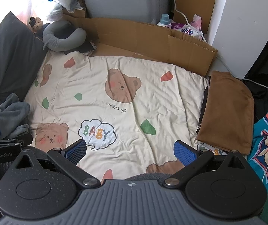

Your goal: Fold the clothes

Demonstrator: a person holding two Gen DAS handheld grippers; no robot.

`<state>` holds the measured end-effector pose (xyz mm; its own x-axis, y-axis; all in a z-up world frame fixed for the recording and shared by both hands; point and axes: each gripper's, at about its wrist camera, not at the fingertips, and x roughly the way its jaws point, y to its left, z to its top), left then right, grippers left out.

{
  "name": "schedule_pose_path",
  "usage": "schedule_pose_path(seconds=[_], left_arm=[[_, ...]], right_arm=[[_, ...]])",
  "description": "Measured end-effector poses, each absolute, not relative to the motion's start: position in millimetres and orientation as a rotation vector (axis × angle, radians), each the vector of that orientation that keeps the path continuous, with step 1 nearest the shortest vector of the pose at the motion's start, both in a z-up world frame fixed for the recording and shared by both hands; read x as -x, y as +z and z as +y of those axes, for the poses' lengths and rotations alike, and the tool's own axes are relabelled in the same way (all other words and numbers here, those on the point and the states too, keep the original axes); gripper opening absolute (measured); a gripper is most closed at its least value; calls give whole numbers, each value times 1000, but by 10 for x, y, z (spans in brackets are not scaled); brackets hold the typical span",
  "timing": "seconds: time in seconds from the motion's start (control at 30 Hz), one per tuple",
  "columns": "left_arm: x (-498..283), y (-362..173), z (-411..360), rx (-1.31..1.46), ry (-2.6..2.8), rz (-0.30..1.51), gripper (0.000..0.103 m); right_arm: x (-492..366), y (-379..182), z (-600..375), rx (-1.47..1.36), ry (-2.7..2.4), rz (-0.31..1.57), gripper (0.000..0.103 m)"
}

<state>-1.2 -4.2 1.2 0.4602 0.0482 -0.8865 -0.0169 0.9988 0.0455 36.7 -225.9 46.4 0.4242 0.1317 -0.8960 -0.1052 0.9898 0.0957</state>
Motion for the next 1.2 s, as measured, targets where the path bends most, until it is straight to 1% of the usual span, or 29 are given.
schedule_pose_path(seconds=[1.2], left_arm=[[7,-34,33,11,84,1090,102]], right_arm=[[-347,462,-2391,-40,119,1098,102]])
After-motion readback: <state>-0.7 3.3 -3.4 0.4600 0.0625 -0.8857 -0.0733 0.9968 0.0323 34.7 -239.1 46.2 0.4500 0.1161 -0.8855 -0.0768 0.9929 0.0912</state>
